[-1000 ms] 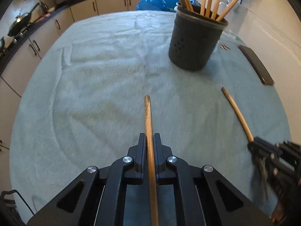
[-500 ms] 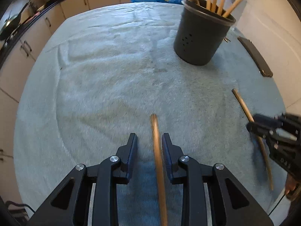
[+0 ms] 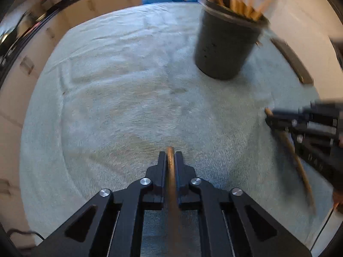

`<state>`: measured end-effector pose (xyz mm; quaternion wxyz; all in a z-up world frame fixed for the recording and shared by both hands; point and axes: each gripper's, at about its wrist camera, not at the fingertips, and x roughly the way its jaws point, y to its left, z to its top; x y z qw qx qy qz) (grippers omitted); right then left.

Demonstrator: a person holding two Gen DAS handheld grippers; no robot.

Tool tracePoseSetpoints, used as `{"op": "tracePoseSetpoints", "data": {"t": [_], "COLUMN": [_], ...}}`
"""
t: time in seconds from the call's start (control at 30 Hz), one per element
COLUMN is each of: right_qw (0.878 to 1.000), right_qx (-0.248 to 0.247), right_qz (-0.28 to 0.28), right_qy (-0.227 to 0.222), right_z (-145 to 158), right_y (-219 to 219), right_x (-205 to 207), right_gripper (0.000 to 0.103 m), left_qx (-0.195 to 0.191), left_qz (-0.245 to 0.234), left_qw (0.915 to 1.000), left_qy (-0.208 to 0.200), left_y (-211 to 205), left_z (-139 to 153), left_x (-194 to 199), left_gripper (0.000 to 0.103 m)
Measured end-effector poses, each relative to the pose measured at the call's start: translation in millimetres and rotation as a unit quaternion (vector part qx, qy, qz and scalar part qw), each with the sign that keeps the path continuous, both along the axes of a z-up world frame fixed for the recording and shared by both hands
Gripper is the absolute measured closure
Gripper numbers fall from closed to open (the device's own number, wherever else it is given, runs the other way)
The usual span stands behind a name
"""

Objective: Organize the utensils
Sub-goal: 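Lift both held chopsticks upright and carry them over the grey cup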

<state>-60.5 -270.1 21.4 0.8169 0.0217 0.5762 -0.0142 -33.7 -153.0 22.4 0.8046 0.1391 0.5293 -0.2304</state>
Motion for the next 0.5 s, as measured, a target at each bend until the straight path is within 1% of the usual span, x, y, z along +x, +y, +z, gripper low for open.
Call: {"op": "tracePoseSetpoints", "data": {"t": [0.07, 0.13, 0.17, 0.2, 0.3, 0.33, 0.43, 0.5], "right_qw": [1.000, 0.998, 0.997, 0.995, 0.989, 0.986, 0.977, 0.972], "right_qx": [0.005, 0.024, 0.037, 0.045, 0.051, 0.057, 0.064, 0.065], "right_qz": [-0.013, -0.029, -0.034, -0.039, -0.050, -0.056, -0.065, -0.069], "right_qy": [-0.018, -0.049, -0.063, -0.079, -0.126, -0.147, -0.192, -0.214], "right_z": [2, 8, 12, 18, 38, 48, 70, 82], "right_y": [1, -3, -5, -7, -7, -9, -12, -13], "right_x": [-9, -23, -29, -37, -52, -61, -78, -84], "right_gripper": [0.096, 0.096, 0.096, 0.096, 0.096, 0.096, 0.096, 0.096], "left_qx": [-0.039, -0.067, -0.074, -0.082, -0.098, -0.104, -0.122, -0.132], "left_qz": [0.015, 0.028, 0.029, 0.028, 0.027, 0.027, 0.029, 0.031], "left_qw": [0.9991, 0.9972, 0.9964, 0.9951, 0.9910, 0.9897, 0.9853, 0.9821], "left_qy": [-0.006, -0.017, -0.027, -0.048, -0.087, -0.094, -0.116, -0.131], "left_y": [12, 24, 28, 33, 43, 45, 52, 53], "left_z": [8, 23, 30, 42, 68, 74, 92, 103], "left_x": [-5, -12, -16, -24, -41, -45, -62, -72], "left_gripper": [0.097, 0.097, 0.097, 0.097, 0.096, 0.096, 0.096, 0.096]}}
